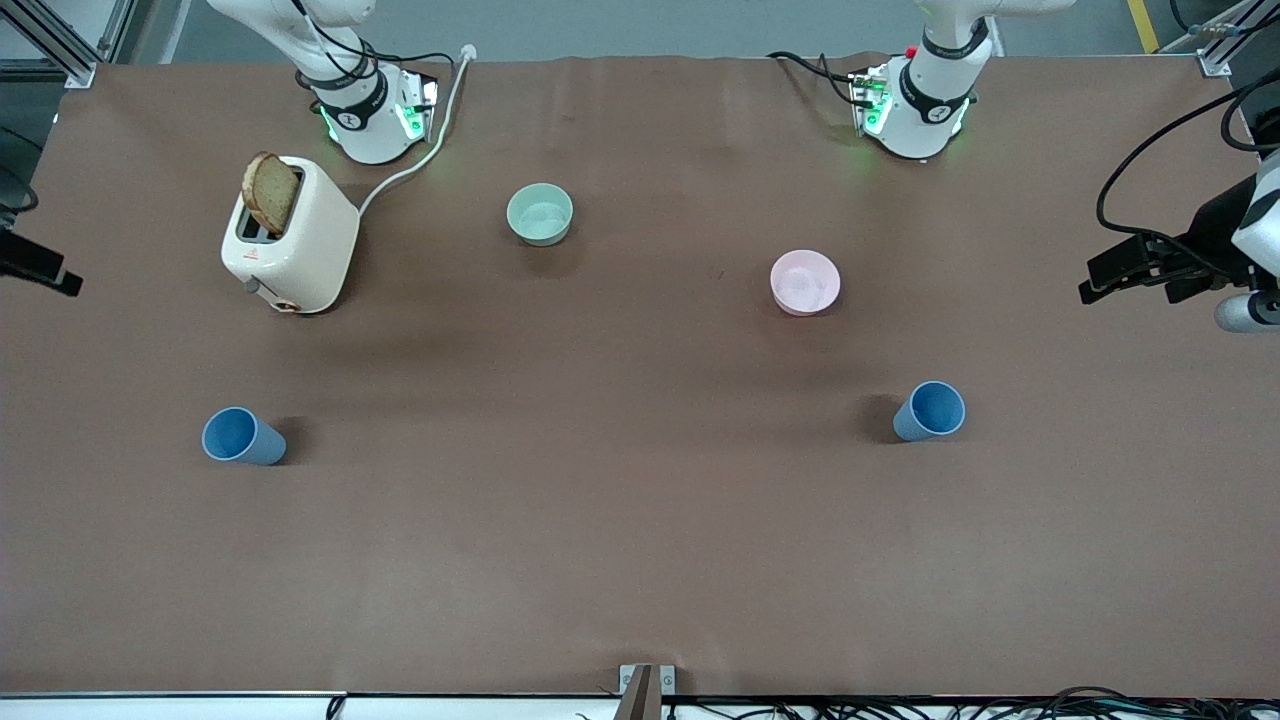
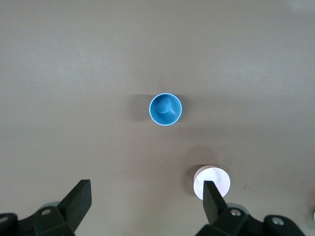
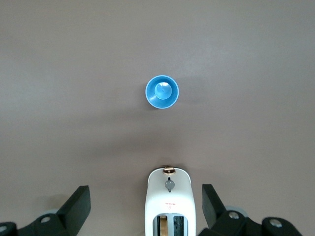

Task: Stack blue cups with both arms
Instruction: 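Move the left and right grippers toward the two blue cups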

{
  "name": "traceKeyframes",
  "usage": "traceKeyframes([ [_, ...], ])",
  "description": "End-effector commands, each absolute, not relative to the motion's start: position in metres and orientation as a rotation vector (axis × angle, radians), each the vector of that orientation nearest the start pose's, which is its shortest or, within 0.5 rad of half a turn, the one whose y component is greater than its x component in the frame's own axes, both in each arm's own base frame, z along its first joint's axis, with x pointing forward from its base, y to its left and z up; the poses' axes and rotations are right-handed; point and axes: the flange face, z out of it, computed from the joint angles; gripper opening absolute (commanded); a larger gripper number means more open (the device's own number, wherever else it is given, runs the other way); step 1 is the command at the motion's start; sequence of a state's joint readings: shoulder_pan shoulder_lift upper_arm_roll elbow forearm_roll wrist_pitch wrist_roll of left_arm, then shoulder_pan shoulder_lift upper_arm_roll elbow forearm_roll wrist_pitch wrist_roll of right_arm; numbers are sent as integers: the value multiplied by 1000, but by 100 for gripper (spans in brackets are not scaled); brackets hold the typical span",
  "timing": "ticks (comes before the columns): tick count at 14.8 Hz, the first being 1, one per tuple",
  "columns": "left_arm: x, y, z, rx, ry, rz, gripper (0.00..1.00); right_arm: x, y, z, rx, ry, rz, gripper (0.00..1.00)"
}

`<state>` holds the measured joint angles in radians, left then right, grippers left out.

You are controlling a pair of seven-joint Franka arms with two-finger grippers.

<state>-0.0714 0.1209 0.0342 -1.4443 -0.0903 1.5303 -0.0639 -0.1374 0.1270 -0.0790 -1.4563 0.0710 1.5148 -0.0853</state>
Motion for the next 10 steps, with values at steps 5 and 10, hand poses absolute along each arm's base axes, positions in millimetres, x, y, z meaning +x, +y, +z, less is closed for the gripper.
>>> traceKeyframes([
  [5,638,-41,491,-3211,-43,236,100,620,-164,502,-2974,206,131,100],
  [10,636,-55,376,-3188,-34,261,100,645,-201,406,-2905,152,94,100],
])
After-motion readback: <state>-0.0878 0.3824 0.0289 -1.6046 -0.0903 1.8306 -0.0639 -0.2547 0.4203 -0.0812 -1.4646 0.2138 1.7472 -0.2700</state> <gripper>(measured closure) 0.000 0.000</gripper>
